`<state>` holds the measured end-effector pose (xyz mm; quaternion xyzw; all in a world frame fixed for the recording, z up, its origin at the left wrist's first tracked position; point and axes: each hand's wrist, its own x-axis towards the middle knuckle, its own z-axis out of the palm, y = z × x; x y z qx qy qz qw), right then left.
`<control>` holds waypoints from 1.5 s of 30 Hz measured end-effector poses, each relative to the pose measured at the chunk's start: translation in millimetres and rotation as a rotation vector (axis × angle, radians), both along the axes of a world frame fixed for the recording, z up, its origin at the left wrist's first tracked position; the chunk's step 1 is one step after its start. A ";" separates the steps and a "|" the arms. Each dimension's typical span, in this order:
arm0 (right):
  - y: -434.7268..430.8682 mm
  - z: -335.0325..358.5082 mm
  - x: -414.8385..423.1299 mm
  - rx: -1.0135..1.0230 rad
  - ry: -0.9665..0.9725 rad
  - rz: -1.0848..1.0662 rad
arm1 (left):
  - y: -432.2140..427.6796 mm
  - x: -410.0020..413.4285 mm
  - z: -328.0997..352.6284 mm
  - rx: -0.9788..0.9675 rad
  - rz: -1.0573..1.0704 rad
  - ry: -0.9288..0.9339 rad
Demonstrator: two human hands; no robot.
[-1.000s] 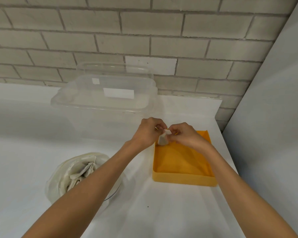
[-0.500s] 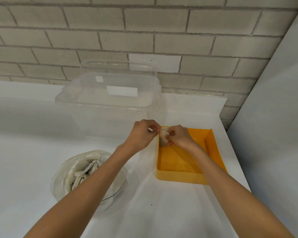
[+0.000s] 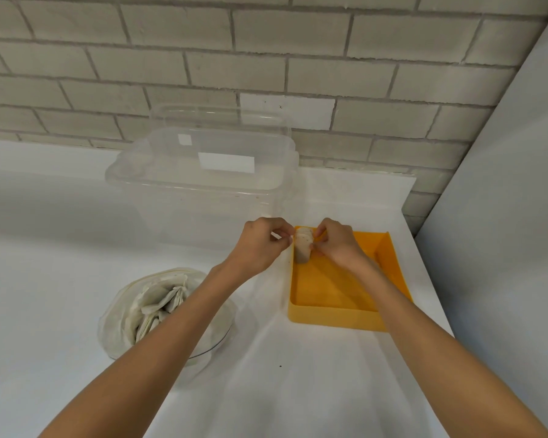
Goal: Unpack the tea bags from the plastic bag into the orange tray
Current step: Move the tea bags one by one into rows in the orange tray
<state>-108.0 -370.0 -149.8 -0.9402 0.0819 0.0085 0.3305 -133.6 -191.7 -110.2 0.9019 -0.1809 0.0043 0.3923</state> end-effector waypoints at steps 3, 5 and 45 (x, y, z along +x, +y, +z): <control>-1.3 14.9 -7.0 -0.092 -0.047 0.044 | 6.0 -6.1 6.2 -0.021 -0.026 0.003; 1.7 29.8 -14.0 -0.123 -0.108 0.076 | 13.9 -11.5 12.1 -0.047 -0.049 0.018; 180.2 42.0 -138.6 0.650 0.052 0.064 | 214.6 -80.6 -16.8 -0.214 -0.057 0.425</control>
